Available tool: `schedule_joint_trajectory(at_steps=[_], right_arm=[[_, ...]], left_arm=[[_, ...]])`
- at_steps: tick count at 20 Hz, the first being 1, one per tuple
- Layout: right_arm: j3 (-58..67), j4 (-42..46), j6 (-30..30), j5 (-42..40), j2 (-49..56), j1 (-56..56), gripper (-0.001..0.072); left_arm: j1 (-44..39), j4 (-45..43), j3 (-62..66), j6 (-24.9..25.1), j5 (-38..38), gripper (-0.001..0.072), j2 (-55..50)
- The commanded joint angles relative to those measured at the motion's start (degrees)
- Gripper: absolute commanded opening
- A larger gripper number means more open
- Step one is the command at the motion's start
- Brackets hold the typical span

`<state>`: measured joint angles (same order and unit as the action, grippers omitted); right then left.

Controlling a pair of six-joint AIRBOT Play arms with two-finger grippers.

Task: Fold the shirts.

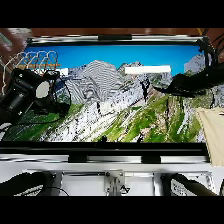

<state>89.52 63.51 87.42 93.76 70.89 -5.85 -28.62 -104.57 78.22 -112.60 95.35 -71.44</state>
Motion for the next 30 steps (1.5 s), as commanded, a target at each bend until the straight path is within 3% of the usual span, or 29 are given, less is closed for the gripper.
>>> schedule_joint_trajectory(at_steps=[1, 6, 11, 12, 13, 14, 15, 18, 22, 26, 28, 30], right_arm=[[-0.02, 0.02, 0.61, -0.15, 0.02, 0.0, 0.0453], [-0.02, -0.42, 0.98, -3.34, 1.6, 1.22, 0.0453], [-0.02, 1.86, 0.94, -11.87, 9.42, 14.4, 0.0474], [-0.02, 2.64, 1.2, -15.41, 11.04, 16.61, 0.0541], [0.0, 2.69, 1.73, -18.27, 12.33, 17.92, 0.0672], [0.0, 2.6, 2.56, -20.11, 13.35, 18.58, 0.0674], [0.0, 2.58, 3.17, -20.83, 13.99, 18.56, 0.0674], [0.04, 3.19, 3.32, -19.32, 13.84, 16.94, 0.0673], [0.04, 3.39, 2.45, -15.43, 13.64, 14.47, 0.0673], [0.04, 6.38, 1.11, -14.45, 13.64, 14.53, 0.0672], [0.04, 6.38, 1.09, -14.45, 13.64, 14.53, 0.0673], [0.04, 5.66, 1.14, -14.47, 13.64, 14.53, 0.0672]], left_arm=[[0.02, 0.0, -0.02, 0.02, -0.02, 0.0605, -0.02], [0.02, 0.0, -0.02, 0.0, -0.02, 0.0605, -0.02], [0.02, 0.0, -0.02, 0.0, -0.02, 0.0605, -0.02], [0.02, -0.02, -0.02, 0.0, -0.02, 0.0605, -0.02], [0.02, 0.0, -0.02, 0.0, -0.02, 0.0605, -0.02], [0.02, 0.0, -0.02, 0.0, -0.09, 0.0605, -0.02], [0.02, -0.02, -0.04, 0.02, -1.64, 0.0605, -0.09], [0.02, 0.07, -0.04, 0.0, -16.0, 0.0606, -0.96], [0.04, 0.02, -0.09, 0.0, -22.8, 0.06, -1.86], [2.21, -0.15, 0.48, -0.7, -34.64, 0.0612, -4.5], [8.28, 5.38, 4.09, -1.81, -35.12, 0.0717, -8.87], [16.22, 17.7, 9.31, 4.31, -35.41, 0.0716, -14.91]])
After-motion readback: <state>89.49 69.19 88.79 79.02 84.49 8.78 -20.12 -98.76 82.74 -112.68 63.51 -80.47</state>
